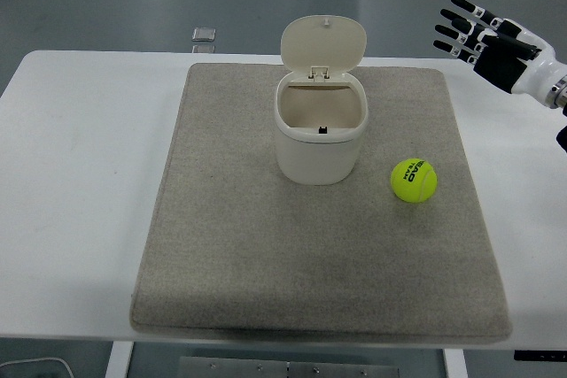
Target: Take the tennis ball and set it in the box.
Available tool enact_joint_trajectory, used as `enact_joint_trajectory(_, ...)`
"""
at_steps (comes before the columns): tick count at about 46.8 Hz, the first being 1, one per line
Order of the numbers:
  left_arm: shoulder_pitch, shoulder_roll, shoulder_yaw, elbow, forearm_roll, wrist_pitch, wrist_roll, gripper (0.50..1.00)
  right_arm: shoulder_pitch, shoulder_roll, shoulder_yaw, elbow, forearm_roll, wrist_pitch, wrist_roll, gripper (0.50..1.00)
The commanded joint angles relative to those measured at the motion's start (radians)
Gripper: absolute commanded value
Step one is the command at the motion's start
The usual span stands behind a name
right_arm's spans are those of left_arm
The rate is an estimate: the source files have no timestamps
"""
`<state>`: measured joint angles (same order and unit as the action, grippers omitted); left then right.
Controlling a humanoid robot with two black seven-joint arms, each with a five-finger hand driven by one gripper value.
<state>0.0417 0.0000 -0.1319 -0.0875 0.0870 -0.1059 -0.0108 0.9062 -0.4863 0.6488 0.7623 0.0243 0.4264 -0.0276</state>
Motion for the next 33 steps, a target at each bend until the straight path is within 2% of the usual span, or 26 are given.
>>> enact_joint_trajectory(1, 0.001, 0.000, 0.000, 0.000, 0.000, 0.000, 0.000, 0.992, -0.001, 0.000, -0.001, 0.000, -0.001, 0.000, 0.000, 0.913)
enact_joint_trajectory(33, -0.003, 0.000, 0.000, 0.003, 0.000, 0.002, 0.000, 0.992, -0.006, -0.018, 0.000, 0.002, -0.007, 0.015, 0.005, 0.913)
